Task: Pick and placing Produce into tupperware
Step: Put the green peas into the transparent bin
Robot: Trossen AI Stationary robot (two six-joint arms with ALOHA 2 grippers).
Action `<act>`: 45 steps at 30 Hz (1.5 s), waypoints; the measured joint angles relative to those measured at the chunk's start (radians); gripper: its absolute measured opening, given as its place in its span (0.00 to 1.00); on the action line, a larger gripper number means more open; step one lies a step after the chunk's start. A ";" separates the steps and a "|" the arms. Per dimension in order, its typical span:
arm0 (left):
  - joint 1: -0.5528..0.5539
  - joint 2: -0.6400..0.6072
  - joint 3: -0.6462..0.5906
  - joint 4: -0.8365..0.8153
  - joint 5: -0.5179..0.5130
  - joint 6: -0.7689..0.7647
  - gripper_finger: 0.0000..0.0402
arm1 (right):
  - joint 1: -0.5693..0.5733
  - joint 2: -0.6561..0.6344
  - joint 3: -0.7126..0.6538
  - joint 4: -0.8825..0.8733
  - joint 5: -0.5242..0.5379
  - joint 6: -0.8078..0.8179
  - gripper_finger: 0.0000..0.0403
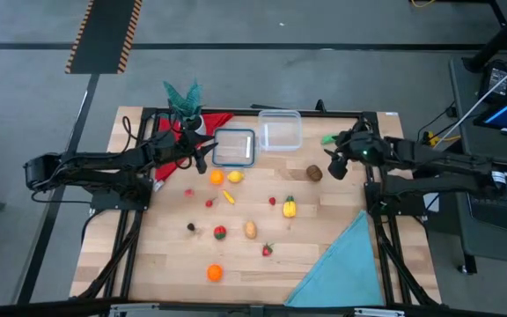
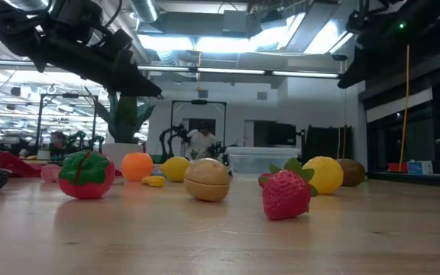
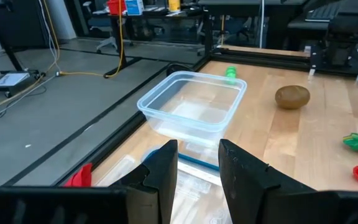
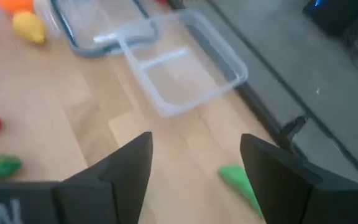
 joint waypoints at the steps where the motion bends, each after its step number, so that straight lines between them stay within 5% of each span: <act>1: 0.000 0.000 0.000 0.000 0.000 0.000 0.27 | -0.003 0.020 0.016 -0.033 -0.020 0.008 0.61; 8: 0.000 0.000 0.000 0.000 0.000 0.000 0.27 | -0.059 0.155 0.075 -0.181 -0.117 0.037 0.61; 23: 0.000 0.000 0.000 0.000 0.000 -0.002 0.27 | -0.304 0.370 0.077 -0.139 -0.122 -0.243 0.61; 33: 0.000 0.000 0.001 0.001 0.001 -0.004 0.27 | -0.487 0.442 0.077 -0.131 -0.221 -0.416 0.52; 45: 0.000 0.000 0.001 0.002 0.001 -0.012 0.27 | -0.549 0.477 0.080 -0.048 -0.226 -0.472 0.46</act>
